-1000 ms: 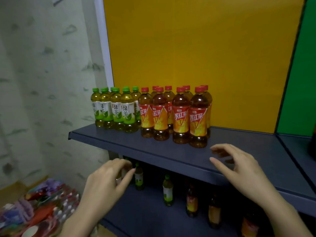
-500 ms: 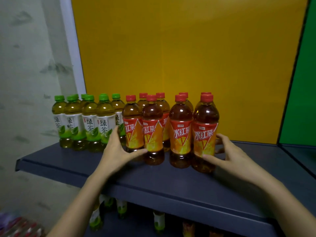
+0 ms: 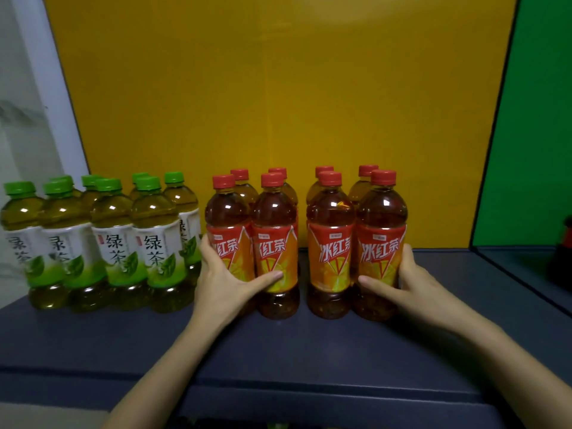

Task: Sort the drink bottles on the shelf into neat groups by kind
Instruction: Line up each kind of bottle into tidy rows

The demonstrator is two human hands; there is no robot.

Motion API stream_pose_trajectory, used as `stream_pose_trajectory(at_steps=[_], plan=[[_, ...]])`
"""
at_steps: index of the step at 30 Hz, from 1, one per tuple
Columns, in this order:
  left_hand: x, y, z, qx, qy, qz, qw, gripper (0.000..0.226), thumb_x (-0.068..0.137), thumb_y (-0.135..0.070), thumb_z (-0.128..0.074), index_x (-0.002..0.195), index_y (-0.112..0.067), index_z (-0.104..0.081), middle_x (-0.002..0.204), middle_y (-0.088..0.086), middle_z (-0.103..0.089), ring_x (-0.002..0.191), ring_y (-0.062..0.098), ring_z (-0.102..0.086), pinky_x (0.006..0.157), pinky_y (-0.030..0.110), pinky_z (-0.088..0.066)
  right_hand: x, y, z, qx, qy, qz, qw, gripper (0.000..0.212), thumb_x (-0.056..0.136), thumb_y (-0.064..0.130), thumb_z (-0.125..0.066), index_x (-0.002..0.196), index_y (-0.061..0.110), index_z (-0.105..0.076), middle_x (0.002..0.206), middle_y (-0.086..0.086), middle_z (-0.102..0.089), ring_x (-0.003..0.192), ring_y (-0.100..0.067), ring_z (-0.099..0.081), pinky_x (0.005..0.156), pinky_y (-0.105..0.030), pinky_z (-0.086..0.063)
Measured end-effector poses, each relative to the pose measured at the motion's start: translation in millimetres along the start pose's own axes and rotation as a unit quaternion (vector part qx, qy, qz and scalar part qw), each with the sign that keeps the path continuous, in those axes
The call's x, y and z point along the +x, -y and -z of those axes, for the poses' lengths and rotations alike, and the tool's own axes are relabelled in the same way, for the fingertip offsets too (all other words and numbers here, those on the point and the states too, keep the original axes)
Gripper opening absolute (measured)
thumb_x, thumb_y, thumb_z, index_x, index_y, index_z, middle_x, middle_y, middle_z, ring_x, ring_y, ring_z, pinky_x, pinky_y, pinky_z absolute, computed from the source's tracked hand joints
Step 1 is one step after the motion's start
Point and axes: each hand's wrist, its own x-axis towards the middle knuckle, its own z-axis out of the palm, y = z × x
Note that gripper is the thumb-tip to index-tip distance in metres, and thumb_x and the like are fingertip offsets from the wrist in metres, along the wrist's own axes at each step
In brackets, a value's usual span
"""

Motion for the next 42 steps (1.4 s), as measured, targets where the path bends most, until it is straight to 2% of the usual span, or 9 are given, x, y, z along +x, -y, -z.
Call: stream_pose_trajectory(at_steps=[10,12,14,17,23,31,36,39,42], plan=[[11,6,-4,-0.093,0.056,0.007,0.994,0.12,0.045,-0.076,-0.067,0.14,-0.034,-0.009,0.141,-0.001,-0.033,0.127,0.016,-0.039,0.106,0.043,-0.037,0,3,-7,0.06,-0.021,-0.007,0.998,0.085,0.063,0.064,-0.064,0.129,0.04,-0.016,0.132,0.008,-0.043,0.119,-0.009,-0.047,0.101,-0.036,-0.044],[17,8,2,-0.168,0.046,0.032,0.984,0.104,0.054,-0.08,-0.056,0.14,-0.033,-0.019,0.14,-0.002,-0.036,0.126,0.016,-0.042,0.107,0.045,-0.036,-1,4,-7,0.095,-0.068,-0.015,0.993,0.101,0.053,0.082,-0.059,0.135,0.036,-0.022,0.138,0.005,-0.036,0.125,-0.012,-0.041,0.104,-0.038,-0.041],[26,9,7,-0.231,0.06,0.054,0.97,0.099,0.059,-0.083,-0.047,0.141,-0.031,-0.026,0.138,-0.004,-0.043,0.124,0.014,-0.046,0.106,0.047,-0.037,1,6,-5,0.158,-0.087,-0.03,0.983,0.126,0.034,0.093,-0.052,0.14,0.033,-0.02,0.139,0.009,-0.033,0.126,-0.009,-0.036,0.096,-0.025,-0.041],[34,5,7,-0.306,0.112,0.076,0.942,0.093,0.062,-0.082,-0.048,0.137,-0.029,-0.039,0.128,-0.003,-0.058,0.115,0.014,-0.057,0.101,0.046,-0.043,7,13,-4,0.227,-0.052,-0.025,0.972,0.137,0.024,0.087,-0.062,0.142,0.034,-0.014,0.128,0.015,-0.041,0.113,-0.003,-0.045,0.074,-0.01,-0.043],[30,-3,2,-0.324,0.11,0.045,0.939,0.053,0.081,-0.049,-0.057,0.129,-0.03,-0.044,0.115,-0.006,-0.064,0.103,0.008,-0.064,0.08,0.025,-0.051,18,5,-12,0.228,-0.024,-0.008,0.973,0.129,0.027,0.073,-0.078,0.137,0.031,-0.025,0.123,0.011,-0.053,0.106,0.0,-0.057,0.072,-0.015,-0.05],[30,-3,2,-0.314,0.108,0.039,0.942,0.06,0.075,-0.039,-0.061,0.131,-0.027,-0.043,0.119,-0.004,-0.062,0.107,0.011,-0.062,0.087,0.031,-0.05,22,3,-14,0.247,-0.039,-0.001,0.968,0.123,0.025,0.072,-0.078,0.131,0.031,-0.029,0.119,0.01,-0.056,0.099,0.001,-0.061,0.066,-0.012,-0.051],[24,-3,11,-0.272,0.126,0.057,0.952,0.053,0.077,-0.039,-0.061,0.127,-0.026,-0.048,0.117,-0.007,-0.063,0.106,0.008,-0.062,0.089,0.028,-0.049,9,9,-10,0.209,-0.025,-0.03,0.977,0.099,0.047,0.063,-0.079,0.13,0.034,-0.034,0.127,0.008,-0.055,0.104,-0.004,-0.058,0.078,-0.019,-0.048],[13,-3,23,-0.163,0.113,0.04,0.979,0.043,0.079,-0.029,-0.066,0.118,-0.026,-0.048,0.108,-0.017,-0.058,0.093,-0.008,-0.057,0.076,0.009,-0.048,-10,7,3,0.018,-0.067,-0.072,0.995,0.091,0.057,0.063,-0.064,0.136,0.03,-0.036,0.132,0.007,-0.05,0.117,-0.013,-0.05,0.095,-0.032,-0.042],[-1,5,47,0.001,0.091,-0.023,0.996,0.035,0.081,-0.025,-0.067,0.113,-0.021,-0.053,0.101,-0.011,-0.06,0.092,-0.001,-0.058,0.075,0.014,-0.049,-36,0,17,-0.18,-0.066,-0.099,0.976,0.087,0.046,0.081,-0.047,0.12,0.034,-0.049,0.114,0.007,-0.062,0.101,-0.012,-0.059,0.09,-0.037,-0.051]])
